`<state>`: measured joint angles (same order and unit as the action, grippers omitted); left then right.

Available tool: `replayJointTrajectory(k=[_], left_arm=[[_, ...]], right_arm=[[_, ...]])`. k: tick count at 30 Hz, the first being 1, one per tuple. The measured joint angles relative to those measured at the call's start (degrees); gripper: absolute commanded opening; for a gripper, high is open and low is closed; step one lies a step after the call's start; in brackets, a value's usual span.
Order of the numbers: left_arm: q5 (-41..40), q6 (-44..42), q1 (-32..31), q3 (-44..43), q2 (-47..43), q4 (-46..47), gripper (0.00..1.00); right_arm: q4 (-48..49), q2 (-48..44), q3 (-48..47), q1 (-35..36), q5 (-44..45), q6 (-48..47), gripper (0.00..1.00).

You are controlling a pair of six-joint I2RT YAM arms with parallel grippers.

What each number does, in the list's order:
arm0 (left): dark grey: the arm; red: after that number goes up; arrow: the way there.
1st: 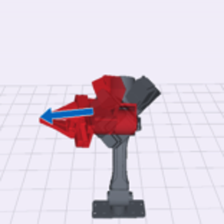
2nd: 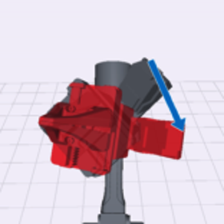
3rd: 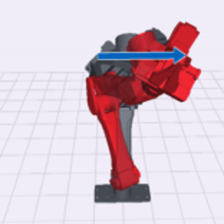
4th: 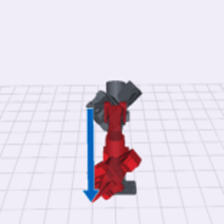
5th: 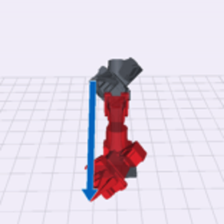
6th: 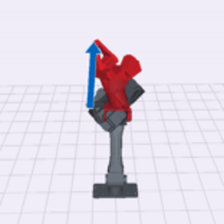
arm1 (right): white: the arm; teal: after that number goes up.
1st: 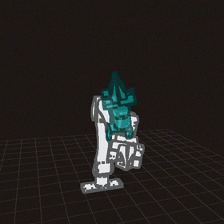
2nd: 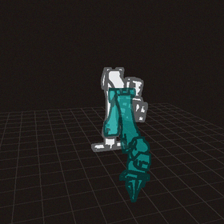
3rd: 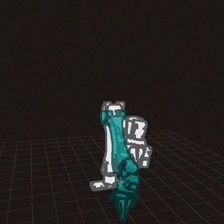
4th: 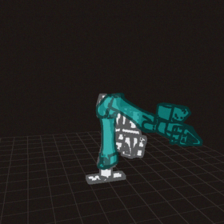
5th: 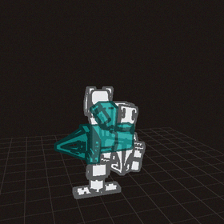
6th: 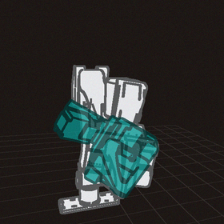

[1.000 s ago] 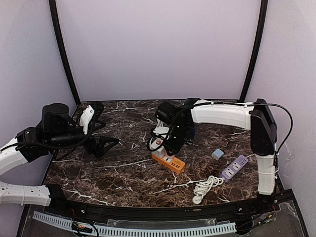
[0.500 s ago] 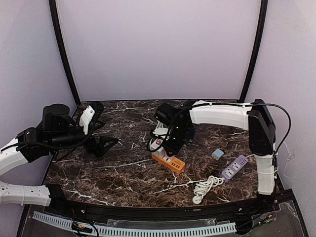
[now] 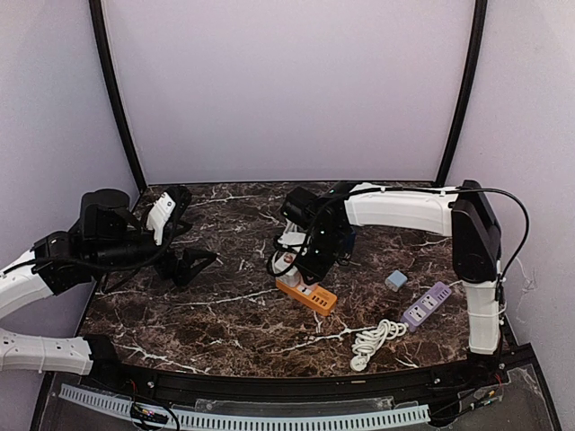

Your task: Insert the plug

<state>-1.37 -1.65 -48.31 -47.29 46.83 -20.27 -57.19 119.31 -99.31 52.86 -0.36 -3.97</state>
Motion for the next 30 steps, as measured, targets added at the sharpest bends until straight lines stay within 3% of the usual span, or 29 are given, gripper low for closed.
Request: replayJointTrajectory(k=[30], left_arm=[[-0.6,-2.6,0.0,0.0,3.2,0.1,0.99]], right_arm=[[-0.6,2.0,-1.7,1.0,0.4,2.4,0.0]])
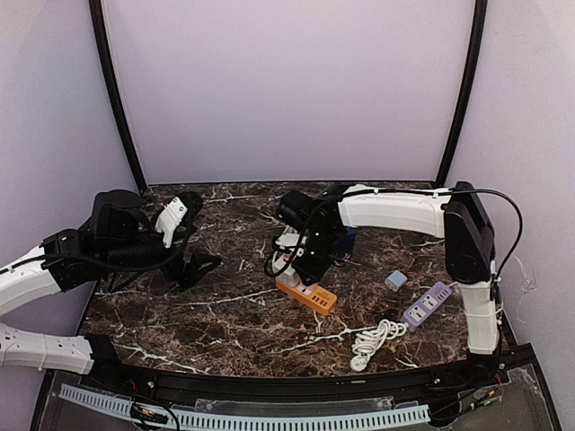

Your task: Insert the plug

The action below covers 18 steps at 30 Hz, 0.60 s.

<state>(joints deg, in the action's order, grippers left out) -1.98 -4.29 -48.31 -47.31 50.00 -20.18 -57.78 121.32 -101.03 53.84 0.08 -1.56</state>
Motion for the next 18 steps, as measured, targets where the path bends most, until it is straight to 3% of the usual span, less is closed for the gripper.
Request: replayJointTrajectory(k=[18], left_arm=[[-2.3,-3.2,1.2,-0.6,-0.4,-0.1,0.99]], right_arm=[[-5.4,11.3,-18.5,2.2,0.2,-0.2,0.0]])
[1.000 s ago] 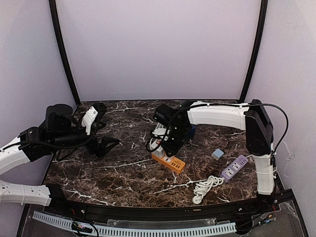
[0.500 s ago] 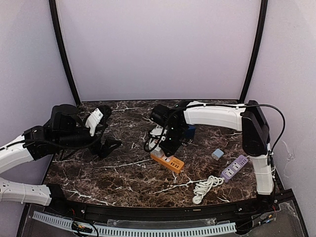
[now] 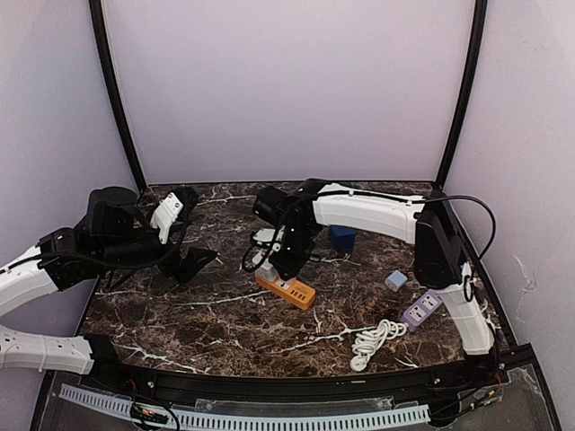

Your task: Insert the plug

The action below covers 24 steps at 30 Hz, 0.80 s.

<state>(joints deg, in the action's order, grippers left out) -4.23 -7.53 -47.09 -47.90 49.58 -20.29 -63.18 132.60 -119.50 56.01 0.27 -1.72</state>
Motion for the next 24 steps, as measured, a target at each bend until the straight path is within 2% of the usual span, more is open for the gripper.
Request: replayJointTrajectory(k=[9,14,18,24], left_arm=[[-1.2,-0.7,0.6,-0.9,-1.6,-1.4,0.99],[-1.3,-0.9,0.7,-1.6,-1.7,-2.4,0.99],[-1.5,-0.9,0.7,-1.7,-2.0,-2.8,0.99],[-2.2,-0.8,0.7,-1.7,-3.4,-3.5,0.99]], right_arm=[[-0.5,5.3,-8.9,1.7,1.9,0.9,0.0],[0.1,6.1,-10.1,2.2,2.6,2.4,0.0],[0.2,6.1,-10.1,2.3,3.2,3.3,0.12],[1.4,5.1,-8.3,2.6,4.5,4.3,0.39]])
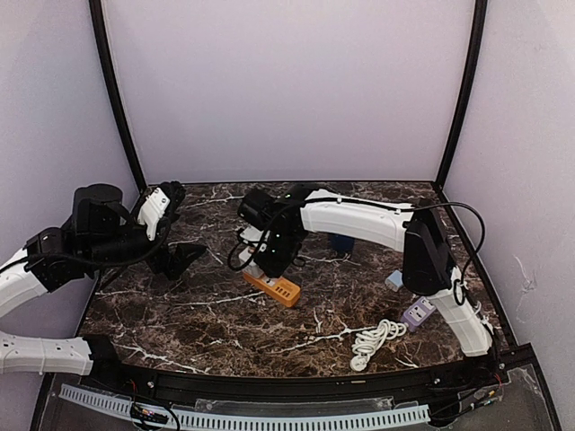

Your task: Insert the plug

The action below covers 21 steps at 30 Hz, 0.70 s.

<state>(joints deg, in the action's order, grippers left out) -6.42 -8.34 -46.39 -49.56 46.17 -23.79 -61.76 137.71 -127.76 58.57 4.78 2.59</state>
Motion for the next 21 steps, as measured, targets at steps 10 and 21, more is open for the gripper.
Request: replayJointTrajectory(k=[10,21], left_arm=[[-0.3,0.1,0.0,0.0,-1.4,-0.5,0.99],[-0.3,0.5,0.0,0.0,-1.9,-1.7,0.99]], right_arm=[[0.9,-1.4,4.0,0.2,2.0,1.4,0.74],[0.9,-12.8,10.1,0.2,6.7,5.7,0.99]])
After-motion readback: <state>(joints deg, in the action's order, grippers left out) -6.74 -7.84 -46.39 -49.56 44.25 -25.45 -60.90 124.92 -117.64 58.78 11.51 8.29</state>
